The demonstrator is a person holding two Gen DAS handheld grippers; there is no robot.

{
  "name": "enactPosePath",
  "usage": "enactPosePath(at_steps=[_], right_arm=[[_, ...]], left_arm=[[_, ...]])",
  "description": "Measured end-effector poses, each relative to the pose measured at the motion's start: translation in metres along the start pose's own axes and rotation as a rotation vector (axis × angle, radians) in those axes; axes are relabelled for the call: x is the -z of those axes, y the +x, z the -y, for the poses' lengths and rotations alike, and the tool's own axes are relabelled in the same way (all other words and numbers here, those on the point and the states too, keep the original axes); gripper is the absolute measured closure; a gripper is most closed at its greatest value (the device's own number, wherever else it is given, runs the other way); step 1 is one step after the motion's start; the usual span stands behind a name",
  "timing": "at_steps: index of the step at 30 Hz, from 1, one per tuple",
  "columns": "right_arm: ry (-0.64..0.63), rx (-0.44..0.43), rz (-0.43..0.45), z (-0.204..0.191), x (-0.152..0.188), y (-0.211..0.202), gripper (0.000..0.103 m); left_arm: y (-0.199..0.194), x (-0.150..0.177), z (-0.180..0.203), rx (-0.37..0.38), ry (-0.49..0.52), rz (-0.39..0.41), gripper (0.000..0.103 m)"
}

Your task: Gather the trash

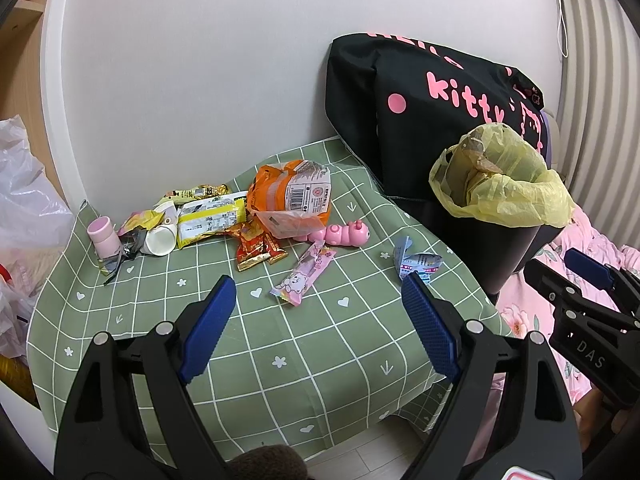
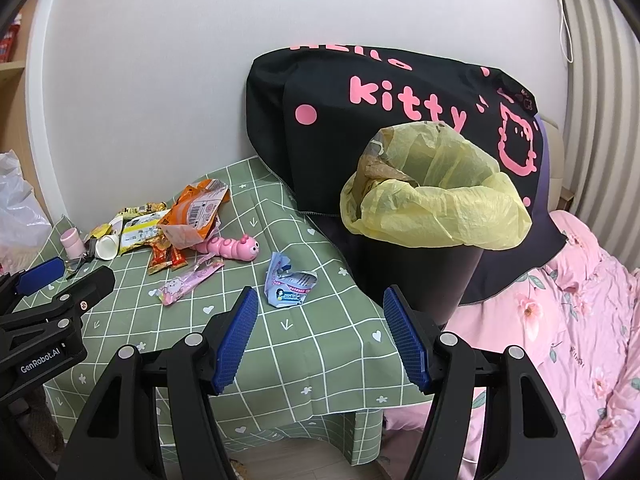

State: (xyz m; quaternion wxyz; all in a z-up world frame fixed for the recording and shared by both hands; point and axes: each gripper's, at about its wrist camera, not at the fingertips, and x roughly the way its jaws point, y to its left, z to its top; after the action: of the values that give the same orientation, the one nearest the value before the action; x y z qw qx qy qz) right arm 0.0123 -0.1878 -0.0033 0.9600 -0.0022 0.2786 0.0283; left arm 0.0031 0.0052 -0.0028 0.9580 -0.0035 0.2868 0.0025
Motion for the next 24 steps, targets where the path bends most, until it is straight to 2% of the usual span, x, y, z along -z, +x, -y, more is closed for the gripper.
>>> enactPosePath(at_steps=[24], right_arm=[[0.004,-0.006,0.006,0.0025,0.0007,-0.0041,0.041]], left_arm=[[-0.0009,-0.0010,0.0010,0.001,-0.002,-0.002,0.022]])
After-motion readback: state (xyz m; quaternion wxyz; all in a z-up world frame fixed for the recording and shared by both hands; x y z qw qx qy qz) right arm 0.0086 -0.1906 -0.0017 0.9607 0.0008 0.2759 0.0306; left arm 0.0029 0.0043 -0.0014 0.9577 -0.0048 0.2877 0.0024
